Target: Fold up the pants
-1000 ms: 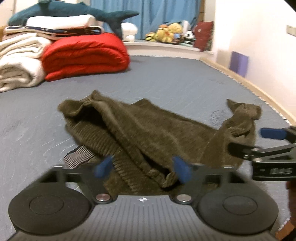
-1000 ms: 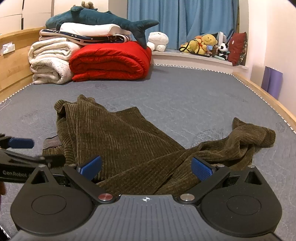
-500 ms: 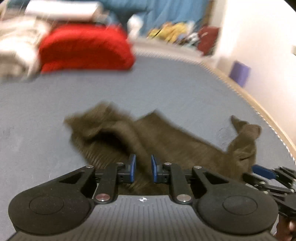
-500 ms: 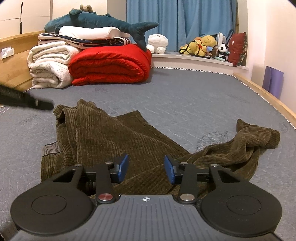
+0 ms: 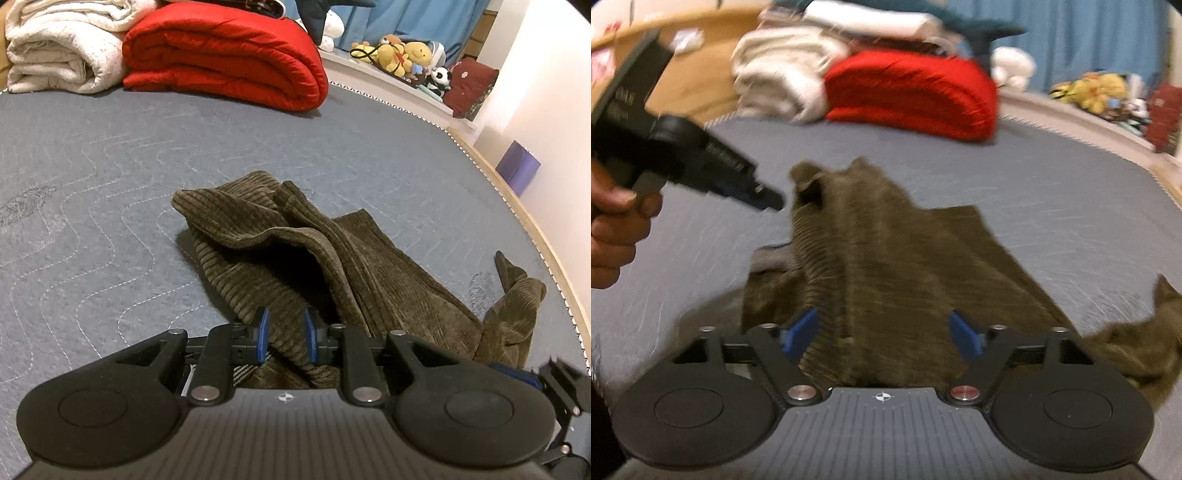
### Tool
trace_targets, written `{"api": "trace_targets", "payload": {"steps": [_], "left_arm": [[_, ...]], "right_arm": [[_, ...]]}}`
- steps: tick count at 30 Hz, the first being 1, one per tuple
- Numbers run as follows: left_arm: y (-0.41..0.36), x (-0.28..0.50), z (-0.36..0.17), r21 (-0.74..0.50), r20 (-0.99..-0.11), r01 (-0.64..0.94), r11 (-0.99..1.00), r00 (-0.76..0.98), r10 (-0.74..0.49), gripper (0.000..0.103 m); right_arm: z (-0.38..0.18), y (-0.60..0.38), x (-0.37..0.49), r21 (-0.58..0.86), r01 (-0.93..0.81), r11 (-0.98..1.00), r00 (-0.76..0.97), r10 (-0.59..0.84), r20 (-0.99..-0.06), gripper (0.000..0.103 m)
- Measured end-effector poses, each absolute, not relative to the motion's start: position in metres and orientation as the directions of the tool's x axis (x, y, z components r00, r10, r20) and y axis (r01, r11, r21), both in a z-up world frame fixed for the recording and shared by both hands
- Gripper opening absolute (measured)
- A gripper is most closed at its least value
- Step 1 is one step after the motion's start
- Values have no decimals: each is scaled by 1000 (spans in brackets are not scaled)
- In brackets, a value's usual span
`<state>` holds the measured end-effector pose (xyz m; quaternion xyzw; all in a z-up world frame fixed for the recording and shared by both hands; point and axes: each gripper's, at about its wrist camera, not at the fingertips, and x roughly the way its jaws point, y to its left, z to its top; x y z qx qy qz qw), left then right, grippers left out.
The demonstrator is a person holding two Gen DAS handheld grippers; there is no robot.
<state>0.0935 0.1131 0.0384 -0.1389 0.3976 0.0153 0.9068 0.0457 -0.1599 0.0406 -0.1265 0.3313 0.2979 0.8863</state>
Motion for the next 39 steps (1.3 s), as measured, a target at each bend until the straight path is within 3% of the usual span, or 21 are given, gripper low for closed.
{"api": "trace_targets", "payload": {"steps": [5,8,11,13,14,15,18,22,26,29,31,33,35,37,39], "left_arm": [[120,94,35,-244,-736,-165,956,673,-72,24],[122,96,33,-232,-740,-173,957,670,-58,25],[123,100,30,-218,-744,-173,961,667,-49,25],[125,102,29,-219,-747,-181,959,663,-45,25],[126,104,28,-219,-748,-186,958,663,-43,25],[126,105,28,-217,-748,-189,958,663,-38,25],[125,107,27,-213,-748,-194,958,663,-33,25],[125,110,25,-200,-747,-194,961,664,-21,25],[129,113,23,-205,-752,-212,955,659,-15,25],[133,114,25,-214,-750,-219,952,661,-16,25],[136,113,26,-221,-747,-222,950,665,-19,25],[140,114,27,-232,-747,-232,945,665,-20,25],[146,114,27,-243,-748,-245,938,663,-20,25],[151,115,26,-253,-750,-258,932,661,-21,31],[155,116,24,-265,-751,-271,926,660,-22,34]], "right_arm": [[19,-114,62,-203,-687,698,579,356,-733,88],[-2,-113,69,-207,-653,728,583,309,-752,85],[-13,-120,77,-172,-640,749,558,299,-774,62],[-6,-125,80,-152,-651,744,554,329,-764,33],[0,-127,81,-137,-659,740,550,349,-759,27],[6,-129,85,-122,-659,742,550,365,-751,12],[32,-144,96,-120,-621,774,612,384,-691,11],[69,-192,143,-15,-453,891,743,368,-558,9],[78,-252,197,68,-162,984,901,176,-397,9],[63,-305,228,103,101,990,950,-65,-305,10],[43,-330,244,105,246,964,909,-192,-371,15],[26,-350,259,153,285,946,854,-179,-489,15],[17,-355,263,179,275,945,836,-143,-530,20],[18,-350,263,170,269,948,838,-143,-526,42],[26,-344,254,171,229,958,861,-118,-495,55]]}}
